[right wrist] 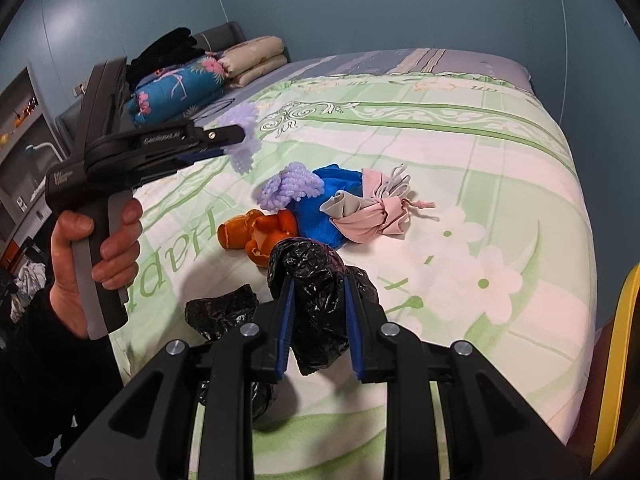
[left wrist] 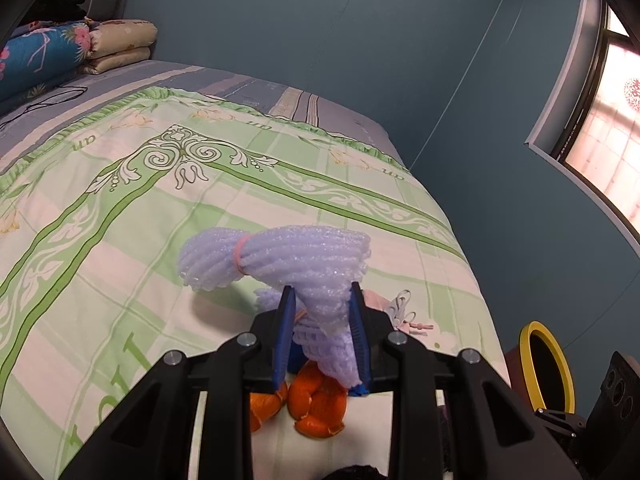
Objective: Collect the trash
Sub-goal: 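Carry the foam net and black bag over the yellow-rimmed bin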
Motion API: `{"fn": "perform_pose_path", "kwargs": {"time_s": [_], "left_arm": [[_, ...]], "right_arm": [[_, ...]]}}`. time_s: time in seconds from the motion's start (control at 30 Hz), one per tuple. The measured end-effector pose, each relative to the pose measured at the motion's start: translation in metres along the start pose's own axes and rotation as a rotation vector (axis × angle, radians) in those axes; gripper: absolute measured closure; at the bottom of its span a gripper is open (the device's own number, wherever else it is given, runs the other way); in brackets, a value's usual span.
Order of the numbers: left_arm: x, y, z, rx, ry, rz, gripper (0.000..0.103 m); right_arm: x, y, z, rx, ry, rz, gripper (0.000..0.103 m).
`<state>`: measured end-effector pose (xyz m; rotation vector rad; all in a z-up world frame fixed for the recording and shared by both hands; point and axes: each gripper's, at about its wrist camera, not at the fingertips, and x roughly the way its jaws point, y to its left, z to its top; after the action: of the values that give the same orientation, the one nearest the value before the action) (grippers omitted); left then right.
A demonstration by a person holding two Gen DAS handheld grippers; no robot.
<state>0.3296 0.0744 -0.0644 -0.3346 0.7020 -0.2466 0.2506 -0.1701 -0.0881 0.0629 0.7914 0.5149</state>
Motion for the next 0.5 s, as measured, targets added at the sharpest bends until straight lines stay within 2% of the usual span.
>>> {"fn": "perform_pose_path", "kwargs": {"time_s": [0.5], "left_arm": [[-0.053, -0.004, -0.015, 0.017, -0.071, 0.065, 0.078]], "right_arm": [[-0.037, 0.000, -0.003, 0.020, -0.102, 0.036, 0.081]]}}
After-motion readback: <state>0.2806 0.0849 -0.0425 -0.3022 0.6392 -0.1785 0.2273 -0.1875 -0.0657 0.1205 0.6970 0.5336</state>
